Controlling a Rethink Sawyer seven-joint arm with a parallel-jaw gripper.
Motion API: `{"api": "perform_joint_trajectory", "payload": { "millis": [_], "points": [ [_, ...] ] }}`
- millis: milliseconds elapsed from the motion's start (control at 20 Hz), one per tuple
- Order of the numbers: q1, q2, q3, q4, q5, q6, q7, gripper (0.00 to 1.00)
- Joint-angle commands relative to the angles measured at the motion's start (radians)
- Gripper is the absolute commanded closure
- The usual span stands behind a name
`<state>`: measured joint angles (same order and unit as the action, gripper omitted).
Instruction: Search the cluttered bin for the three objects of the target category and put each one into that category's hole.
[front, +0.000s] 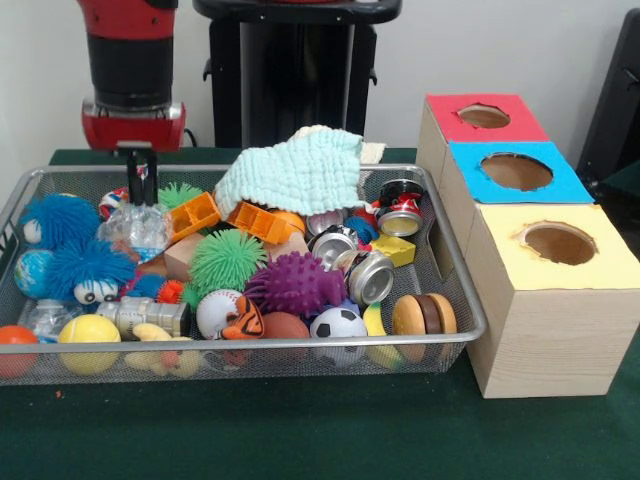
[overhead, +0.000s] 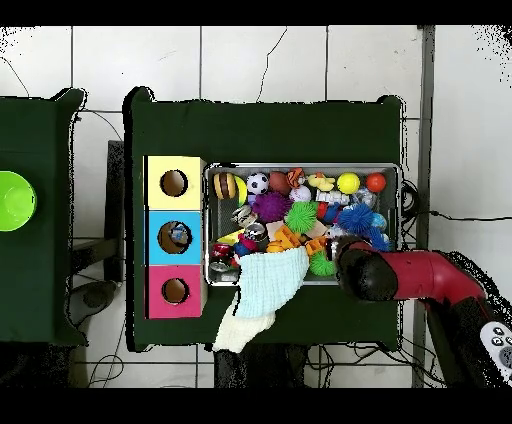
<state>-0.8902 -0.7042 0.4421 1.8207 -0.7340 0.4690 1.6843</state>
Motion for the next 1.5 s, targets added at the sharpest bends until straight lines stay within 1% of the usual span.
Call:
{"api": "perform_joint_trajectory", "payload": {
  "millis": [50,250,350,400,600,650,850,950,1200,1350,1500],
  "points": [
    [-0.026,-0.218,0.132,0.136,0.145,0.267,-0.249,1.0],
    [-0.031,-0.175,0.147,0.13,0.114,0.234,-0.221,1.0],
    [-0.044,-0.159,0.162,0.137,0.09,0.222,-0.229,1.0],
    [-0.05,-0.151,0.169,0.14,0.078,0.216,-0.232,0.0],
    [-0.06,-0.108,0.174,0.136,0.038,0.147,-0.201,0.0],
    [-0.057,-0.08,0.169,0.128,0.017,0.127,-0.19,0.0],
    [-0.042,-0.004,0.121,0.11,-0.05,0.072,-0.131,0.0],
    [-0.026,0.035,0.098,0.089,-0.078,0.062,-0.104,0.0],
    [0.016,0.091,0.043,0.045,-0.162,0.032,-0.047,0.0],
    [0.058,0.088,0.007,0.015,-0.217,0.029,-0.017,0.0],
    [0.097,0.02,-0.026,0.005,-0.295,0.018,-0.014,0.0]
  ]
}}
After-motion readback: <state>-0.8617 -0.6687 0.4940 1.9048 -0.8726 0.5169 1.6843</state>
